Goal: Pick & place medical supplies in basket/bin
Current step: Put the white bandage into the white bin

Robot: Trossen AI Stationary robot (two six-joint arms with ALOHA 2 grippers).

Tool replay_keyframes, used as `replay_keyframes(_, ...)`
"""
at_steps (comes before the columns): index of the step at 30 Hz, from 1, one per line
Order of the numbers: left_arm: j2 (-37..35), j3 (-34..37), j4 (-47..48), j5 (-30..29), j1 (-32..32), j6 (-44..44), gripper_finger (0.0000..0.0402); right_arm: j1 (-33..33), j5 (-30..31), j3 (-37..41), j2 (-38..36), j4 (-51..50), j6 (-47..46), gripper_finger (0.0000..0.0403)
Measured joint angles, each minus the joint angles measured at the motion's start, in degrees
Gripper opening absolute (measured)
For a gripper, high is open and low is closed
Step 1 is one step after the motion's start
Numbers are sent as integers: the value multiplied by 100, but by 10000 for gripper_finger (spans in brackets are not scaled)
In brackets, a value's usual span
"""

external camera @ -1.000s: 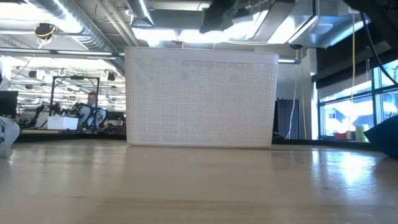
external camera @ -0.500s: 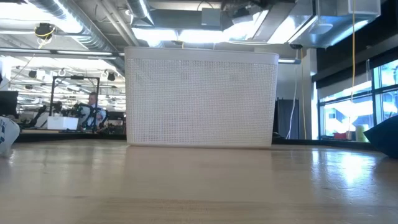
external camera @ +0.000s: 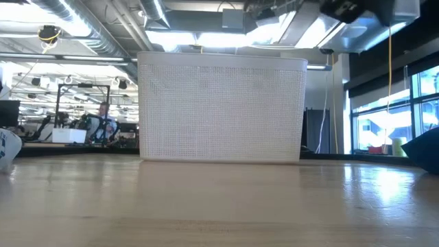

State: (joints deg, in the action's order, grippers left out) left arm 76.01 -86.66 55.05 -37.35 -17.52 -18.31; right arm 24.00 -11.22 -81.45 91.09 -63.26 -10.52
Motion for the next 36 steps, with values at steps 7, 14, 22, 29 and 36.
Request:
replay_keyframes(7,0,127,4,285,-2,2,186,929,63,505,324,759,-1359,194)
replay_keyframes(14,0,129,-1,276,-2,39,186,1389,112,525,674,1468,-2921,194)
replay_keyframes(22,0,129,-3,241,0,90,186,1528,129,523,1088,1444,-2675,261)
replay_keyframes(29,0,129,-3,241,0,50,186,1555,94,525,1187,1558,-2486,329)
replay_keyframes(36,-2,129,-3,243,0,48,186,1559,1120,524,1189,1157,-2334,329)
